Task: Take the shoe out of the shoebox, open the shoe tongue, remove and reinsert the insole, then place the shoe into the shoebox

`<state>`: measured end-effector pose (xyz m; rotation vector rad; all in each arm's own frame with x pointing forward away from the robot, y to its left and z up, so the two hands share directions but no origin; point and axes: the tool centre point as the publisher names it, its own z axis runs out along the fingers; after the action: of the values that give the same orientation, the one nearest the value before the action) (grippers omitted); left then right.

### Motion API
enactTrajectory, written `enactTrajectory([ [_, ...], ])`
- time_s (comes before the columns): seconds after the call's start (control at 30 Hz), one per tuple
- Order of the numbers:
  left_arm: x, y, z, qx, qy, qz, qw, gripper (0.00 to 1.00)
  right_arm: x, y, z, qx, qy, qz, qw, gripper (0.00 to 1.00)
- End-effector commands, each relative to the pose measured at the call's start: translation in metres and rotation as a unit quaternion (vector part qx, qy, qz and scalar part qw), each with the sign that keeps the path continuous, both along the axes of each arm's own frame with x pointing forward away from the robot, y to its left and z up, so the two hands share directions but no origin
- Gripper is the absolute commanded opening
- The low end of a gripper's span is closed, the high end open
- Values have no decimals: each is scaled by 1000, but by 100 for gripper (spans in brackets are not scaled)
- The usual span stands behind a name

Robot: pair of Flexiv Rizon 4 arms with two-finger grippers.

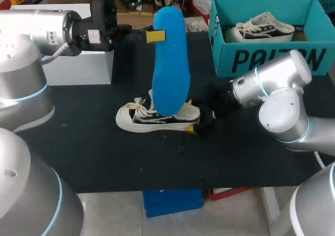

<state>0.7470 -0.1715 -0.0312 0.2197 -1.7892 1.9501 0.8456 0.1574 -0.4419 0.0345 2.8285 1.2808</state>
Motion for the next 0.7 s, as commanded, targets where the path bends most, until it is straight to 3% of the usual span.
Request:
enactTrajectory([
  [0.03,-1,-2,-1,0,0,2,1000,0,4,0,24,-81,10,-11,997,100],
  [0.2,-1,-2,-1,0,0,2,1000,0,8,-1,32,-151,31,-8,988,100],
  [0.37,-1,-2,-1,0,0,2,1000,0,10,2,37,-246,54,10,968,100],
  [0.7,-1,-2,-1,0,0,2,1000,0,8,5,50,-331,39,6,943,100],
])
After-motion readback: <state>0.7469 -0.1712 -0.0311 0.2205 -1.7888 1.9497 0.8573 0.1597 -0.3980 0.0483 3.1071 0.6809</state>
